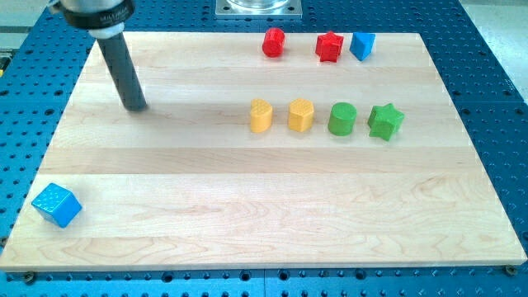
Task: Push the cube to the left side of the heart
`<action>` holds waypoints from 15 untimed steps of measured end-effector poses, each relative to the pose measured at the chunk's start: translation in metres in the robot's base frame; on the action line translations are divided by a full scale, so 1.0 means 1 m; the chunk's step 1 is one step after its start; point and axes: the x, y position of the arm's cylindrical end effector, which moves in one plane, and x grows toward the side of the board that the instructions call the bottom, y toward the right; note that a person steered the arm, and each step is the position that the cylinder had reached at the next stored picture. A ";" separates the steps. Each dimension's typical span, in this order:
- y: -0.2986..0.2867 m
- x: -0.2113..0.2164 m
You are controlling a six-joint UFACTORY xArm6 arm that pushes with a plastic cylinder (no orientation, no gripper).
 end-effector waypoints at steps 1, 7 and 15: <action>0.014 -0.074; 0.052 -0.098; 0.146 0.238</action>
